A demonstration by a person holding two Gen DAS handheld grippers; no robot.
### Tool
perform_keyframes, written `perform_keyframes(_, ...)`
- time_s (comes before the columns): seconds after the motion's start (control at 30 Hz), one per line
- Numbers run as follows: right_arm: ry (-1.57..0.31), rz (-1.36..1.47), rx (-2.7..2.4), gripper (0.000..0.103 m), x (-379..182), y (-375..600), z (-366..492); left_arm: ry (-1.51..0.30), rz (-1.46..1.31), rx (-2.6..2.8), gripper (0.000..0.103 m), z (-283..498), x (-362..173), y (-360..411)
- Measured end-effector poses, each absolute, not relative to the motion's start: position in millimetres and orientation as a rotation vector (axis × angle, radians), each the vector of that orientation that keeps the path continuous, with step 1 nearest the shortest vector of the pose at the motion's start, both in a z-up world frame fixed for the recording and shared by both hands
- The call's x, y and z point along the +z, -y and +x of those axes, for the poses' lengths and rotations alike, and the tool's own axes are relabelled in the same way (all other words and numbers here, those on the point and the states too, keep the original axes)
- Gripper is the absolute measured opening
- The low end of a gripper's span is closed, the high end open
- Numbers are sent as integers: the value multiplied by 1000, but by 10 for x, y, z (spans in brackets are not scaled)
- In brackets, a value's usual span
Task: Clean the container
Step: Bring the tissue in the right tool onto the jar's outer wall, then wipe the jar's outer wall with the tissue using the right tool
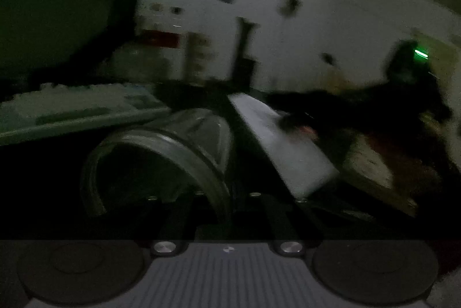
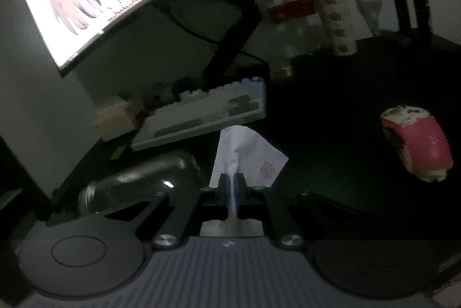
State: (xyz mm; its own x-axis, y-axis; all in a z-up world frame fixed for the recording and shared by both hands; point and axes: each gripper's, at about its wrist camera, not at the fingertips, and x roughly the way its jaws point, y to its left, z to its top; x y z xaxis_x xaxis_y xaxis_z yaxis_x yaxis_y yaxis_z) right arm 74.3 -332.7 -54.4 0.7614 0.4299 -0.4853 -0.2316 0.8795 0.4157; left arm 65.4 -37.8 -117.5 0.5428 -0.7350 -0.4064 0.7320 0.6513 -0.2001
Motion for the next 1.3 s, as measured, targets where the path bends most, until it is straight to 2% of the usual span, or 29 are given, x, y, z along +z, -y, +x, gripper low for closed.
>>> perform_keyframes(0.1,-582,354,420,8,-449,3221,708,-512,32,-864,10,571,-1186,284)
perform_keyframes(0.13,-572,346,442,8,-410,3146,692,-511,54,-840,17,542,-1182,279)
perform_keyframes(0.17,-565,335,464,8,-376,3072,680,-502,78,-803,35,505,-1183,279)
perform_keyframes(0.23,-559,309,509,8,-313,2897,681,-483,128,-726,63,430,-1198,312)
perform_keyframes(0.4,-568,235,619,8,-210,2367,777,-478,137,-663,65,386,-1284,390)
perform_keyframes(0.53,-604,168,644,8,-260,2034,874,-468,90,-680,87,424,-1323,423)
perform_keyframes(0.6,-627,133,617,7,-344,1944,913,-459,84,-676,90,431,-1341,454)
perform_keyframes(0.7,-555,70,566,8,-430,1931,902,-451,75,-670,93,439,-1354,473)
perform_keyframes(0.77,-515,18,497,12,-494,1945,922,-449,31,-677,97,465,-1359,441)
perform_keyframes(0.97,-577,150,523,14,-496,2101,1042,-478,-124,-681,97,584,-1330,325)
perform_keyframes(1.13,-558,108,695,17,-443,1951,842,-480,-123,-680,97,563,-1316,345)
perform_keyframes(1.3,-568,98,511,17,-460,2192,1030,-511,-180,-632,97,567,-1269,325)
